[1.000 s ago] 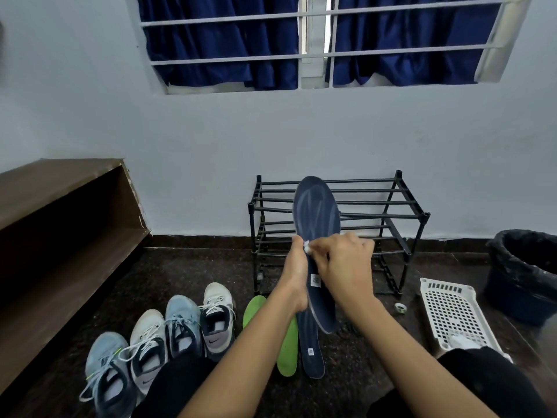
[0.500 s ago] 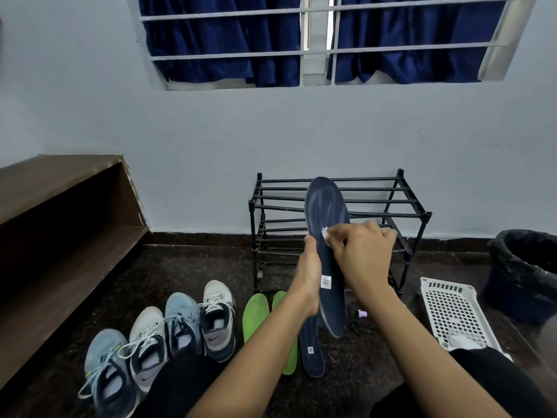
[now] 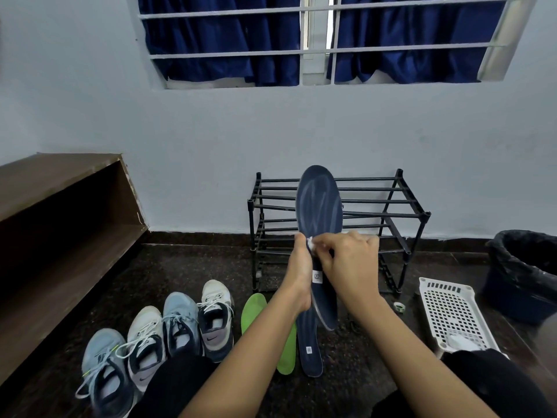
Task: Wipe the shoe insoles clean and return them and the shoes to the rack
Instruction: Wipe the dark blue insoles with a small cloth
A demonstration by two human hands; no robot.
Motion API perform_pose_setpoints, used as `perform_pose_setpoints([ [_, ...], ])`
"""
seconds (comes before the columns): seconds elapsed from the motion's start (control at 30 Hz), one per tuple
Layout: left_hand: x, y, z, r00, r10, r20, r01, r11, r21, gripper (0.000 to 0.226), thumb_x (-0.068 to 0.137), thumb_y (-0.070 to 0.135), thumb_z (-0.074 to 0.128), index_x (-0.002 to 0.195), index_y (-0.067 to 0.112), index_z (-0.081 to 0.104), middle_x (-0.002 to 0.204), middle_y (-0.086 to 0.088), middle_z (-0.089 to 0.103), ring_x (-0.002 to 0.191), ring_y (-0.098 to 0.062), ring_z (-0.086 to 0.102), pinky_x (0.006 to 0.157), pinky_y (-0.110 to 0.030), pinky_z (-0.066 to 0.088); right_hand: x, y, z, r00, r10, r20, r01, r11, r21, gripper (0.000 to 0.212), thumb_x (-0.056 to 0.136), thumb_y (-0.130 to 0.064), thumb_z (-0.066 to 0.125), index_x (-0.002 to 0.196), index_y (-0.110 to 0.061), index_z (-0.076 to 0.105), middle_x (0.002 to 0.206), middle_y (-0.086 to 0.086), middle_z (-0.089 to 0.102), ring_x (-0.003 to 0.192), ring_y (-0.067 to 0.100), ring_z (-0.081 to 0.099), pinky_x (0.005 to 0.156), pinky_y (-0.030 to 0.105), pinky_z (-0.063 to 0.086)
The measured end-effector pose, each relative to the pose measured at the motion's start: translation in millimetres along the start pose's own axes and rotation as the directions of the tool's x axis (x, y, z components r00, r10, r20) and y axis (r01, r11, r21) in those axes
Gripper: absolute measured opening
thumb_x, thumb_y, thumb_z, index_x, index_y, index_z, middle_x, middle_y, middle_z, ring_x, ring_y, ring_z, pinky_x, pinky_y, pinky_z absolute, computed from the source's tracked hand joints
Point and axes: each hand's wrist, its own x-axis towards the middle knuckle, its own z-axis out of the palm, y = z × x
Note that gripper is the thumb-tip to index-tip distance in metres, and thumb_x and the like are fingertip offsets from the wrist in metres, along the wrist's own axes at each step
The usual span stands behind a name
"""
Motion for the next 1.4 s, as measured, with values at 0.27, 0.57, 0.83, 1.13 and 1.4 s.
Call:
perform_pose_setpoints([
  [0.27,-1.2,-3.7,3.5,1.0,-0.006,0.013,0.007,1.0,-0.028,0.062,0.1,0.058,0.026,0.1,0.015,0.07,0.076,-0.006,0.074,0.076,-0.021,0.07,0.06,-0.027,0.053,5.3,4.9,-1.9,0.998,0.052,0.023,-0.054,0.991,0.123,0.006,0.081,-0.032,0.07,0.084,-0.03,0.074,0.069,-0.007,0.071,0.069,0.02,0.064,0.072,0.037,0.04],
  [0.57,-1.8,7.8,-8.1,1.0,-0.009,-0.023,0.008,0.999,-0.049,0.064,0.1,0.054,0.025,0.085,0.011,0.07,0.067,-0.005,0.073,0.075,-0.022,0.066,0.061,-0.029,0.05,-12.6,-6.1,-4.7,0.989,-0.052,0.139,0.034,0.991,0.127,0.021,0.074,-0.026,0.073,0.092,-0.038,0.073,0.072,-0.014,0.069,0.075,0.014,0.06,0.07,0.032,0.022],
  [0.83,-14.9,1.4,7.3,0.994,-0.036,0.105,0.045,0.995,-0.087,0.06,0.101,0.055,0.028,0.094,0.01,0.069,0.067,-0.008,0.072,0.065,-0.019,0.068,0.056,-0.025,0.054,8.3,10.0,-6.0,1.0,0.002,-0.024,-0.002,1.0,-0.003,0.014,0.08,-0.042,0.064,0.085,-0.034,0.074,0.072,-0.01,0.07,0.073,0.02,0.058,0.068,0.035,0.021],
  [1.13,-6.9,9.8,-4.8,0.999,-0.014,0.04,0.016,0.998,-0.058,0.061,0.1,0.053,0.028,0.088,0.012,0.071,0.071,-0.006,0.072,0.072,-0.021,0.066,0.068,-0.03,0.052,-10.7,-8.2,-7.3,0.997,-0.07,0.038,0.075,0.987,-0.141,0.024,0.078,-0.033,0.056,0.057,-0.022,0.063,0.05,-0.006,0.055,0.059,0.019,0.046,0.062,0.032,0.009],
  [1.4,-12.5,3.2,0.9,0.994,-0.006,0.112,0.018,0.994,-0.103,0.056,0.1,0.052,0.033,0.098,0.01,0.071,0.077,-0.008,0.073,0.071,-0.02,0.07,0.063,-0.028,0.054,-0.5,-5.0,-4.5,0.999,-0.016,-0.05,0.016,1.0,-0.006,0.005,0.079,-0.023,0.069,0.078,-0.027,0.072,0.066,-0.004,0.066,0.065,0.022,0.051,0.063,0.033,0.015],
])
